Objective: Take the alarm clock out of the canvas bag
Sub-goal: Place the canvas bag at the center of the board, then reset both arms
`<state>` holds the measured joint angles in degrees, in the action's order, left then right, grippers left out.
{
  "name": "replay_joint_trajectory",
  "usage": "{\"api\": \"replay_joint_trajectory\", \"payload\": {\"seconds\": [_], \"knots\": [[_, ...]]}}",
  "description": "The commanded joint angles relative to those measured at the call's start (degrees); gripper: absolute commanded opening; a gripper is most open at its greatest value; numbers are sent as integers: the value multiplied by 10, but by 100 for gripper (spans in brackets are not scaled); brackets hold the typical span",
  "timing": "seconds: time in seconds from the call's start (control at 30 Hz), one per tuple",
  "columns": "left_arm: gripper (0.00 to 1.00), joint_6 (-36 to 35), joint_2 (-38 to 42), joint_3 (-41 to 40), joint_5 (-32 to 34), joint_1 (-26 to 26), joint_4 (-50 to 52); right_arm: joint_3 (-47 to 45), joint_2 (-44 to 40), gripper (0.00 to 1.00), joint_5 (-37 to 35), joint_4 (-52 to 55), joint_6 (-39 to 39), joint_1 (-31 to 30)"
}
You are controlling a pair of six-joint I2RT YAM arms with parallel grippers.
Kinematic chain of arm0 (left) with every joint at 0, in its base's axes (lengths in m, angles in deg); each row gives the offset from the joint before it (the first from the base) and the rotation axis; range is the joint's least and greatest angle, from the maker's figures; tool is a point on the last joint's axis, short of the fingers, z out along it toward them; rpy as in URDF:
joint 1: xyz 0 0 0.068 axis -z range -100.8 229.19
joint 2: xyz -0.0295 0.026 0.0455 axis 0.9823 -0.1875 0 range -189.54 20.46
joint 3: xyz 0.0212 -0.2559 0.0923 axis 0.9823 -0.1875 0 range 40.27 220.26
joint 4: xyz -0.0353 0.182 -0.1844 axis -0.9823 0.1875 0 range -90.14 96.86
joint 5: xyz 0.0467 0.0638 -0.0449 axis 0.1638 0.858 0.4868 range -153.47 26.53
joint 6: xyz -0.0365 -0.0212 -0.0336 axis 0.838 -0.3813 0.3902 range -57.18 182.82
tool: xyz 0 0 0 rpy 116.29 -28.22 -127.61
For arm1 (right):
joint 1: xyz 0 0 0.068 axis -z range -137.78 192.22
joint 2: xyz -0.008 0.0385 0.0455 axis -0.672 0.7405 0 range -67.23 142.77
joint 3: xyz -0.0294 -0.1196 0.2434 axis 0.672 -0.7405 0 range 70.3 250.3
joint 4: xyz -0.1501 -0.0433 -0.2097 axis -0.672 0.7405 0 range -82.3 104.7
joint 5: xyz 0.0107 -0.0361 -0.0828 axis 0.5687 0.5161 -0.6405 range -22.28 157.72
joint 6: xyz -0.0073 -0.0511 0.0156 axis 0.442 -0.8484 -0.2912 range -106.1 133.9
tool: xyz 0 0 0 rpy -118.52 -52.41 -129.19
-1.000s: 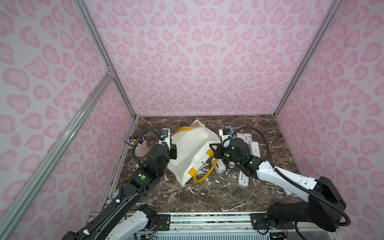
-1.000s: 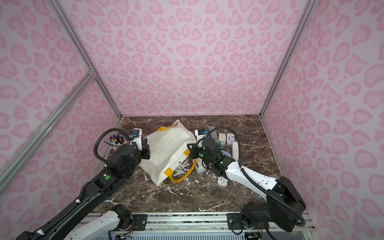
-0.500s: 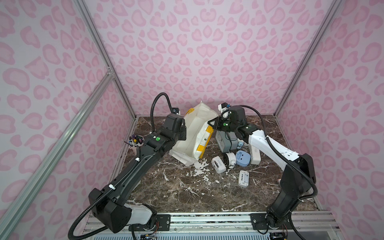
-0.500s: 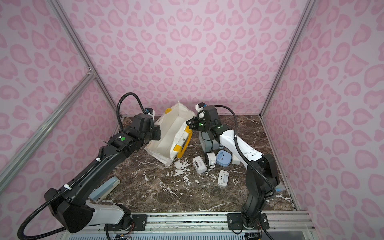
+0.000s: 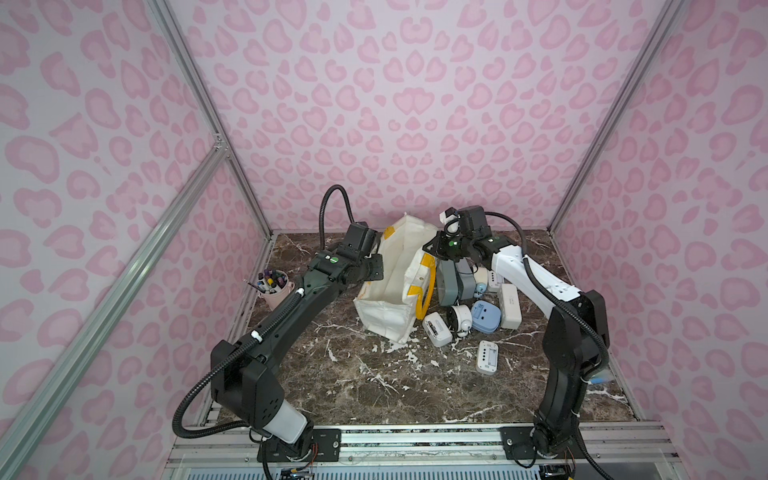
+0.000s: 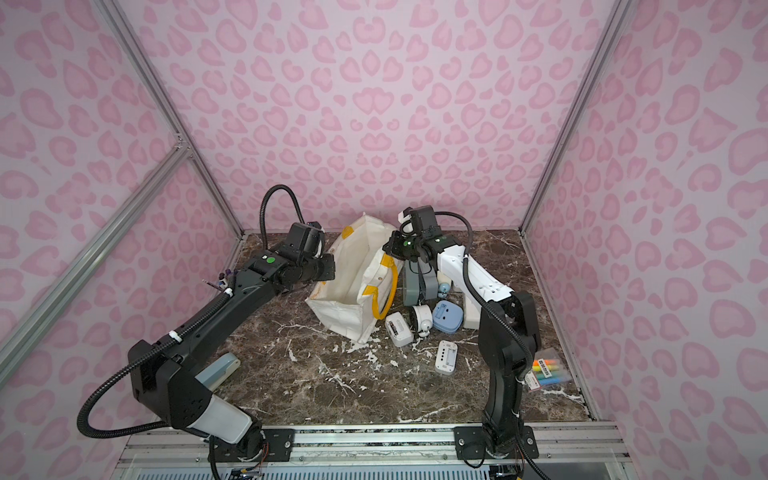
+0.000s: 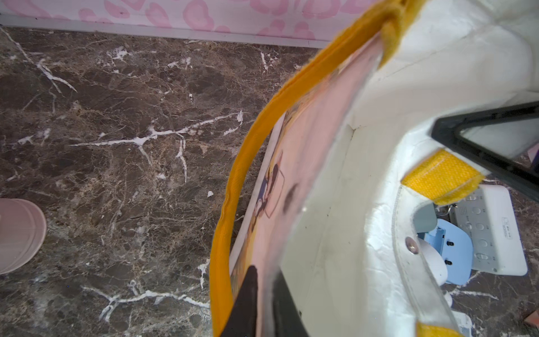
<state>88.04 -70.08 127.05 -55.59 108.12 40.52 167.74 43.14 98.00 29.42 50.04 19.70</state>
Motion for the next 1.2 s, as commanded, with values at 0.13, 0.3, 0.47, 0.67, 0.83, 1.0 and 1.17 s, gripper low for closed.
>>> {"api": "replay_joint_trajectory", "payload": {"seconds": [0.13, 0.3, 0.47, 0.67, 0.83, 1.0, 1.17], "knots": [[87, 39, -22, 40, 23, -2, 51, 30, 16, 63, -8, 17, -45, 8], [97, 60, 34, 14, 81, -3, 34, 21, -17, 89, -39, 32, -93, 16], [97, 62, 145, -57, 172, -10, -2, -31, -99, 97, -80, 16, -144, 40], [97, 30, 319, -248, 269, -78, -96, -247, -287, 98, -265, -96, -251, 98], [97, -89, 349, -384, 294, -132, -223, -558, -426, 98, -344, -378, -325, 170], [97, -156, 302, -460, 299, -164, -390, -731, -415, 98, -395, -549, -339, 192], [97, -204, 254, -520, 231, -190, -559, -795, -344, 98, -439, -678, -357, 192]]}}
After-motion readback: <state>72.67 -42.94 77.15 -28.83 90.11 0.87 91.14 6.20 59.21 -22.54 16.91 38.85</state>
